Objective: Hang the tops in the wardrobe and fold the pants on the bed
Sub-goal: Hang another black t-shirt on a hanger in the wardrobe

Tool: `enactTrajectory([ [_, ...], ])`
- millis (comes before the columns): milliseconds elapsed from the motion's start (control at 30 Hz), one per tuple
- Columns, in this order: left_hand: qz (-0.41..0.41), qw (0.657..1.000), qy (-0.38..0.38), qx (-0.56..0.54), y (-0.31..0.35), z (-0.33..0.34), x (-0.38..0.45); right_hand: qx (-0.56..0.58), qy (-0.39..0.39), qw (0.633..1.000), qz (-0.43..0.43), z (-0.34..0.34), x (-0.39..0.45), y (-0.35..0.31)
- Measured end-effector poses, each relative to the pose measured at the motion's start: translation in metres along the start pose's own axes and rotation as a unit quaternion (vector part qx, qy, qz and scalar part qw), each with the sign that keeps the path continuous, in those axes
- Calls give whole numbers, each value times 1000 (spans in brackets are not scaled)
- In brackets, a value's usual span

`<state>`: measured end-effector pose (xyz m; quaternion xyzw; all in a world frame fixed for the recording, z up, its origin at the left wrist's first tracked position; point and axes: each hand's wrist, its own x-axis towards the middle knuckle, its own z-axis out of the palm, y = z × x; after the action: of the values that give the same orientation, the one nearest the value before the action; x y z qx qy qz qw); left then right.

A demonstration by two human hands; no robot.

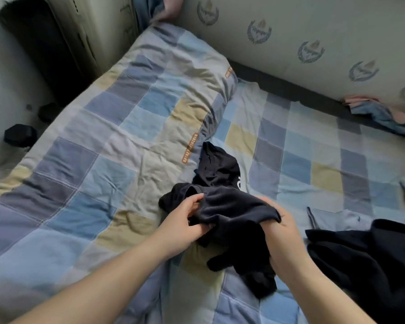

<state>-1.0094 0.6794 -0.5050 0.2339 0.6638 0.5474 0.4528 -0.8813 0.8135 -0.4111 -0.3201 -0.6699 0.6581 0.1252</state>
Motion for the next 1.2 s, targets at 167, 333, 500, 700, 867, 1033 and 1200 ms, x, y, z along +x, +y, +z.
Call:
enactTrajectory([
  [167, 76, 991, 6, -107, 82, 34, -43, -38, 16, 999, -25, -21, -54, -61],
  [333, 187, 977, -1, -103, 176, 61, -102, -219, -20, 974, -53, -53, -118, -116],
  [500, 247, 963, -92, -47, 249, 87, -159, -320, -56, 942, -89, -75, -185, -165],
  [700, 307, 922, -222, 73, 322, 110, -201, -205, 24, 954, -215, -74, -244, -222],
  [867, 330, 906, -253, 85, 359, 118, -219, -164, 104, 957, -217, -66, -274, -256],
  [1033, 310, 897, -315, 3, 367, 108, -231, -156, 318, 895, -271, -48, -300, -280],
  [1200, 230, 879, -408, 87, 323, 93, -227, -14, 441, 849, -291, -36, -322, -297],
])
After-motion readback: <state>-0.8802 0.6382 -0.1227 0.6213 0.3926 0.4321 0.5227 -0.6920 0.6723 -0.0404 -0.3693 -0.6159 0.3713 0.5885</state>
